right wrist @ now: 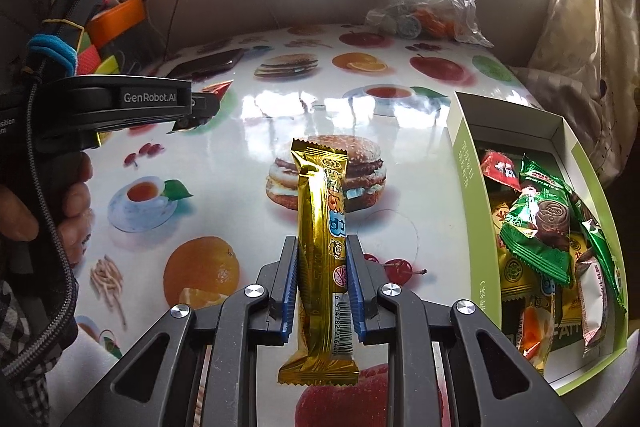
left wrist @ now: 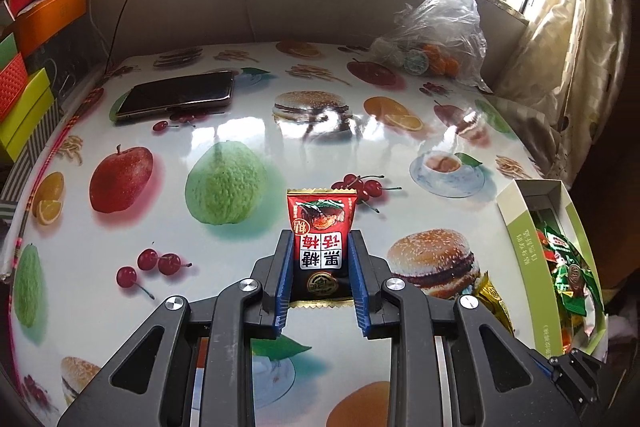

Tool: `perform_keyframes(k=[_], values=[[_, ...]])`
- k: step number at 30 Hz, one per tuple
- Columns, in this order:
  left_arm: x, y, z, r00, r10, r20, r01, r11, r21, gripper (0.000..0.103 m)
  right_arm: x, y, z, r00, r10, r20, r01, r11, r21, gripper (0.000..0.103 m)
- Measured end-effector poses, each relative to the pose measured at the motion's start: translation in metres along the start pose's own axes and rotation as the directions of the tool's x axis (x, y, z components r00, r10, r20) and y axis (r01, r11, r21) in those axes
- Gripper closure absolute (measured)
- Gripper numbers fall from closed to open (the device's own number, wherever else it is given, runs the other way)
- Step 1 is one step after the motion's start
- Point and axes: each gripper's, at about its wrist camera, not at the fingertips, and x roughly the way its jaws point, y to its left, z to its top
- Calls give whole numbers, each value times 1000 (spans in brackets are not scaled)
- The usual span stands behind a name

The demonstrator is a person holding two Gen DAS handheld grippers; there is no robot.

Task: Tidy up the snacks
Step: 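Carry the gold bar and red packet over the green box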

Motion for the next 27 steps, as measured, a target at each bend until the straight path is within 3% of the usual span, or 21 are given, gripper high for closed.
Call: perform_keyframes(k=[13, 27], values=[[-40, -6, 5, 998, -20, 61, 19, 1000, 8, 76, -33, -4, -3, 998, -18, 57, 17, 1000, 12, 82], [-62, -39, 2, 994, -63, 87, 57, 996, 70, 76, -60, -23, -7, 994, -53, 97, 48, 997, 57, 82]])
